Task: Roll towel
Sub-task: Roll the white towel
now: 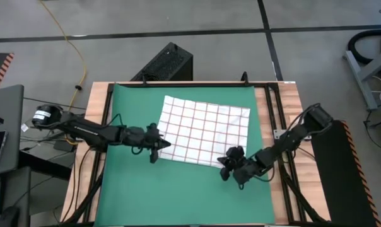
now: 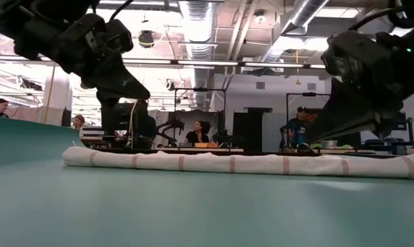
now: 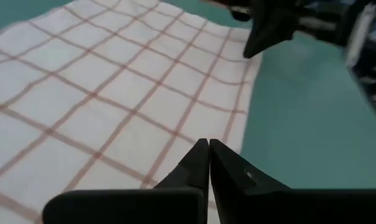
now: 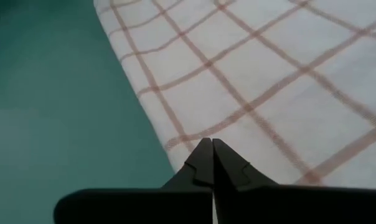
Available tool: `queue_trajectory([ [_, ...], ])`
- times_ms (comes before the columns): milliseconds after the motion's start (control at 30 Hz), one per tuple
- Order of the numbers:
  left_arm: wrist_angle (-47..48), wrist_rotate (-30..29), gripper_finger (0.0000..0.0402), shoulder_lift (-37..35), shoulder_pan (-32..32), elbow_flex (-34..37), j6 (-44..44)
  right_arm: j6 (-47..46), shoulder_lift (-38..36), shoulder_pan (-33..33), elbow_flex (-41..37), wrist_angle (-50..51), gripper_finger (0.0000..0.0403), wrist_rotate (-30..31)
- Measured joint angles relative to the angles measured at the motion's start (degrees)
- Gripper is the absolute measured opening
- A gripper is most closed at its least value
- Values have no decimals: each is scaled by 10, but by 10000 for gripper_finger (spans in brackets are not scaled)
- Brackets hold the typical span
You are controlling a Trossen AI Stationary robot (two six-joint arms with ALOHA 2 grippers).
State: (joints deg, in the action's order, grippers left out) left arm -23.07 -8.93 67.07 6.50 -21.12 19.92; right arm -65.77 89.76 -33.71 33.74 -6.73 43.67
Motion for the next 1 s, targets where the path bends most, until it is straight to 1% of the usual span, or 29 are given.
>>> queue_trajectory([
  [67,8,-33,0,13,15,0,-1,-12,19,-5,0,-11,9,3],
  [133,4,-46,0,35,24,0,-3,-24,37,-8,0,-20,9,2],
  [333,-59,-49,0,120,41,0,2,-34,77,-8,18,-21,9,2],
  [500,-81,-57,0,182,53,0,18,-56,100,-14,30,-12,9,1],
  [633,-79,-94,0,220,70,0,44,-80,107,-25,31,2,9,7],
  [800,-84,-110,0,262,93,-1,62,-109,106,-35,32,34,9,11],
  [933,-82,-125,0,275,101,-1,62,-109,101,-35,35,37,9,13],
  [1000,-81,-124,0,275,101,-1,61,-88,88,-35,42,47,9,21],
])
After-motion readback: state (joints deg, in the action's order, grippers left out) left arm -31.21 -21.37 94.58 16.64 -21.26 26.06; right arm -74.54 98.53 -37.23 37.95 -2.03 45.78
